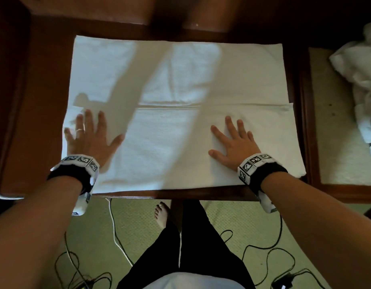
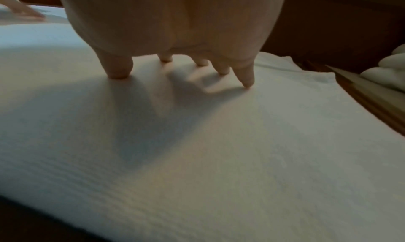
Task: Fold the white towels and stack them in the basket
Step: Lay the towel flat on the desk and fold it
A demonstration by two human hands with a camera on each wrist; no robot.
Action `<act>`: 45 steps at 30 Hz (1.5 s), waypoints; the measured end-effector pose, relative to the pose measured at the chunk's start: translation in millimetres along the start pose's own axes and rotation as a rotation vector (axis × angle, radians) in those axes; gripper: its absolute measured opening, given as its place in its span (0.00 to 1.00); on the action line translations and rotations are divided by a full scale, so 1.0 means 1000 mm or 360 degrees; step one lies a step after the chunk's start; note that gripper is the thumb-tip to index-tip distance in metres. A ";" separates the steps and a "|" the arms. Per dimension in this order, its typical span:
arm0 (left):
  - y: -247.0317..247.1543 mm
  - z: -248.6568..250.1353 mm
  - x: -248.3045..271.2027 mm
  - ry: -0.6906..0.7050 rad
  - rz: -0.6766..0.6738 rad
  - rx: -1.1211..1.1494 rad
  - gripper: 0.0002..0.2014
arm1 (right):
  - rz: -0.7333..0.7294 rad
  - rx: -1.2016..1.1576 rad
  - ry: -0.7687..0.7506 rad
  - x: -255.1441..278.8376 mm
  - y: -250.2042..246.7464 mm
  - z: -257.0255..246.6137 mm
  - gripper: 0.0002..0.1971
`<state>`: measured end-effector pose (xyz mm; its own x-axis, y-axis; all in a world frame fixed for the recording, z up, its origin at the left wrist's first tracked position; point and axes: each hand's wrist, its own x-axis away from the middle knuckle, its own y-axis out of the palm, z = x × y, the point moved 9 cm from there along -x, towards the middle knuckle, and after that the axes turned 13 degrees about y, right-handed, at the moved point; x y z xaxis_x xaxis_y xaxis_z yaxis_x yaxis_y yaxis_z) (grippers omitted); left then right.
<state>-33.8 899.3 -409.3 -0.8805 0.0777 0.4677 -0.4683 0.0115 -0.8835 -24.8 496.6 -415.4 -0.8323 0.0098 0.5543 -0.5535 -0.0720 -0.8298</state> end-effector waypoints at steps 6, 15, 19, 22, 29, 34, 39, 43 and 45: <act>0.023 0.063 0.027 0.0398 -0.0019 0.0039 0.42 | -0.0234 -0.0016 0.0127 0.019 0.006 -0.006 0.42; -0.012 0.059 0.033 0.0254 -0.0334 0.0154 0.32 | -0.0271 -0.0206 0.0122 0.039 -0.012 -0.002 0.33; -0.060 0.053 -0.007 0.0174 -0.0260 0.0244 0.28 | -0.0068 -0.0438 0.0259 0.003 -0.060 0.018 0.24; -0.094 0.048 -0.048 0.0147 -0.0230 0.0292 0.25 | 0.0005 -0.0487 0.0305 -0.033 -0.089 0.032 0.21; -0.139 0.042 -0.153 0.0159 0.0036 0.0210 0.30 | 0.0325 -0.0516 0.0250 -0.131 -0.142 0.064 0.21; -0.128 0.043 -0.199 0.0319 0.0042 -0.0147 0.35 | 0.0363 -0.0281 0.0219 -0.181 -0.144 0.081 0.29; -0.134 0.051 -0.207 0.0409 0.0324 -0.0257 0.26 | 0.0591 -0.0287 0.0202 -0.187 -0.150 0.085 0.26; -0.150 0.061 -0.199 0.0506 0.0447 -0.0204 0.10 | 0.0634 -0.0273 0.0251 -0.189 -0.162 0.086 0.15; -0.169 0.060 -0.194 0.0474 0.0502 0.0003 0.08 | 0.0682 -0.0338 0.0219 -0.184 -0.181 0.086 0.12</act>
<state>211.6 822.1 -349.4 -0.9208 0.3614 0.1467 -0.1803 -0.0609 -0.9817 231.3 422.1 -361.1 -0.9749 0.1564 0.1585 -0.1430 0.1060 -0.9840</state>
